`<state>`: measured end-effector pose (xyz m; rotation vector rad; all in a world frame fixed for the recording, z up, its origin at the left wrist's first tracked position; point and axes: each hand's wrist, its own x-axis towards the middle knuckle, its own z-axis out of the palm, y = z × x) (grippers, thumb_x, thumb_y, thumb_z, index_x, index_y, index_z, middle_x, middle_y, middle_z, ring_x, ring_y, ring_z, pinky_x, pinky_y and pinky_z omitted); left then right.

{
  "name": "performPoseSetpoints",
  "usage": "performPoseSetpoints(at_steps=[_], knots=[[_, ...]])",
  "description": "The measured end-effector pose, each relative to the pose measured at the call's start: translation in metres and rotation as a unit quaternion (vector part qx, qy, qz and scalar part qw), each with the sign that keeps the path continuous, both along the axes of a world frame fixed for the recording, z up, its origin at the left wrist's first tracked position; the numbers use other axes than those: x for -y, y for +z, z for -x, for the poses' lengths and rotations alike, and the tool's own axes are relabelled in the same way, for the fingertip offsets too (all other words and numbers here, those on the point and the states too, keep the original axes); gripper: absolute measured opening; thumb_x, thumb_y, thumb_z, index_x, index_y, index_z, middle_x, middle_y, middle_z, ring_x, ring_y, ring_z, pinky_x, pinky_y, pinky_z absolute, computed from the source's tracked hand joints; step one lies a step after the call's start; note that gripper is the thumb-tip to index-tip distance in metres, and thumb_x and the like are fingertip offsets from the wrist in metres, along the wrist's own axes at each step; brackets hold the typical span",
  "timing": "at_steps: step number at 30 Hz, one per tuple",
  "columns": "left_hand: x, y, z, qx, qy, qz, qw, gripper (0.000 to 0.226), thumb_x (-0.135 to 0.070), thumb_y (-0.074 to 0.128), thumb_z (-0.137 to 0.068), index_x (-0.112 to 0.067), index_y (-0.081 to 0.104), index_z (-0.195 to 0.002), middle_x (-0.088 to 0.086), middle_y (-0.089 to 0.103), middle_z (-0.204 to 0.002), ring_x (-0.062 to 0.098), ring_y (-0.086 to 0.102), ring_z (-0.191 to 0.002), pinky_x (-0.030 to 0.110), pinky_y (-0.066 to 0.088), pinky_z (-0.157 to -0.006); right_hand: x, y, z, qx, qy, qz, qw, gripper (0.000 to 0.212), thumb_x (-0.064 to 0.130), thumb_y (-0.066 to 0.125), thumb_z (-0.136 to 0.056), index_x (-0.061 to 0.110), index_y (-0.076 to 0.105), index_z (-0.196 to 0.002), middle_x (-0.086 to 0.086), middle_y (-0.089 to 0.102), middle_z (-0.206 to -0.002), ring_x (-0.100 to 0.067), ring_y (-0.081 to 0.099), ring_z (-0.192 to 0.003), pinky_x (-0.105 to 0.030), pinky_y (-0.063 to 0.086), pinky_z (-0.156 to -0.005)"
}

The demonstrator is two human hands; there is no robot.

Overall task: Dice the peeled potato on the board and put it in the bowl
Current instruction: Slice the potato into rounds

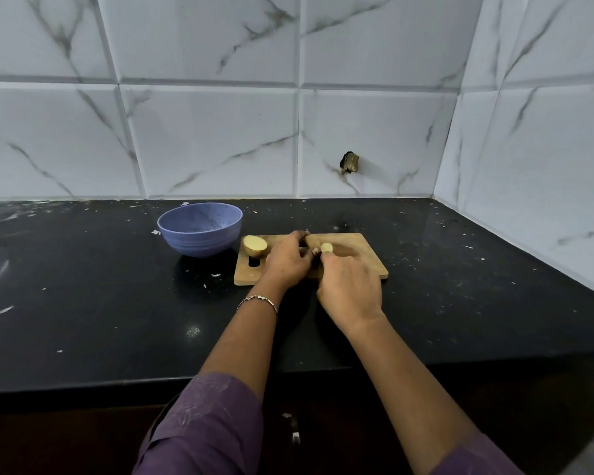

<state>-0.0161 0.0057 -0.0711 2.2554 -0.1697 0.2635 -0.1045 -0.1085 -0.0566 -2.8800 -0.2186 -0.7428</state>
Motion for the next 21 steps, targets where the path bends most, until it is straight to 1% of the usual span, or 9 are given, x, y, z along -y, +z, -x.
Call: performPoseSetpoints(at_steps=[4, 8, 12, 21], knots=[[-0.0007, -0.0001, -0.0001, 0.002, 0.006, -0.001, 1.0, 0.046, -0.025, 0.061, -0.096, -0.018, 0.048, -0.14, 0.001, 0.066, -0.123, 0.017, 0.059, -0.12, 0.039, 0.044, -0.104, -0.0001, -0.0006, 0.0013, 0.004, 0.005, 0.006, 1.0, 0.026, 0.011, 0.051, -0.098, 0.017, 0.058, -0.122, 0.0, 0.069, -0.096, -0.017, 0.065, -0.086, -0.028, 0.041, -0.062], [-0.0001, -0.0001, -0.0006, 0.006, 0.01, -0.009, 1.0, 0.047, -0.025, 0.061, -0.097, -0.017, 0.047, -0.141, 0.003, 0.064, -0.128, 0.018, 0.057, -0.121, 0.038, 0.044, -0.104, 0.0014, -0.0005, 0.0034, 0.0, 0.012, 0.005, 1.0, 0.027, 0.011, 0.052, -0.098, 0.017, 0.058, -0.123, -0.001, 0.068, -0.099, -0.017, 0.065, -0.089, -0.029, 0.047, -0.066], [0.0, -0.0007, -0.0021, 0.008, 0.019, -0.013, 1.0, 0.048, -0.025, 0.061, -0.097, -0.016, 0.047, -0.141, 0.004, 0.063, -0.13, 0.019, 0.057, -0.123, 0.036, 0.043, -0.104, 0.0017, -0.0008, 0.004, -0.005, 0.014, -0.003, 1.0, 0.025, 0.012, 0.053, -0.097, 0.017, 0.058, -0.121, -0.001, 0.067, -0.101, -0.017, 0.064, -0.09, -0.028, 0.046, -0.067], [0.0011, -0.0023, 0.0001, 0.013, 0.033, -0.003, 0.999, 0.051, -0.03, 0.061, -0.096, -0.016, 0.045, -0.142, 0.005, 0.062, -0.132, 0.022, 0.055, -0.125, 0.042, 0.041, -0.106, 0.0012, -0.002, 0.0044, -0.003, 0.005, -0.025, 1.0, 0.027, 0.013, 0.056, -0.095, 0.018, 0.057, -0.122, -0.001, 0.067, -0.097, -0.018, 0.065, -0.085, -0.028, 0.041, -0.061]])
